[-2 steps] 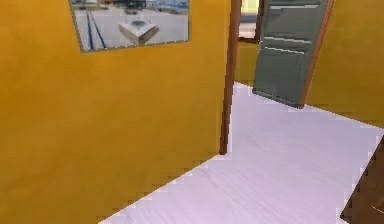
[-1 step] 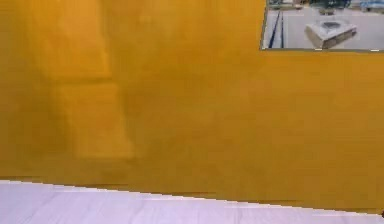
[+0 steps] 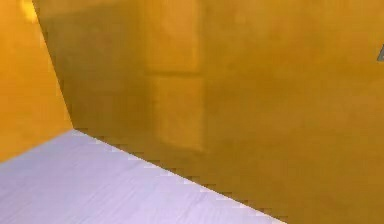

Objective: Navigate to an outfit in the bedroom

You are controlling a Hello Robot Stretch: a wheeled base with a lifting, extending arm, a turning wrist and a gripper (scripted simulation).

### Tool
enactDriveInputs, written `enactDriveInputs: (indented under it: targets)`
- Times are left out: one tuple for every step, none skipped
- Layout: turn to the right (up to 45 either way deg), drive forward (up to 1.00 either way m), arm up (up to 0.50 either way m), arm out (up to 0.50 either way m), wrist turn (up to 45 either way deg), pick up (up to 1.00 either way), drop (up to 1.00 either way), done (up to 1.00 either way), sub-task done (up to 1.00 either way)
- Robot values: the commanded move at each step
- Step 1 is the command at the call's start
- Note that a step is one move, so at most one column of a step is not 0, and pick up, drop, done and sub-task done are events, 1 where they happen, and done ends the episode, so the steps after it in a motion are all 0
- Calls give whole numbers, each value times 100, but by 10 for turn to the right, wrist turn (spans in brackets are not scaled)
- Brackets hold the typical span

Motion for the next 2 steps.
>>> enactDriveInputs:
  targets:
    - [0,70,0,0,0,0,0,0,0]
    - [-450,0,0,0,0,0,0,0,0]
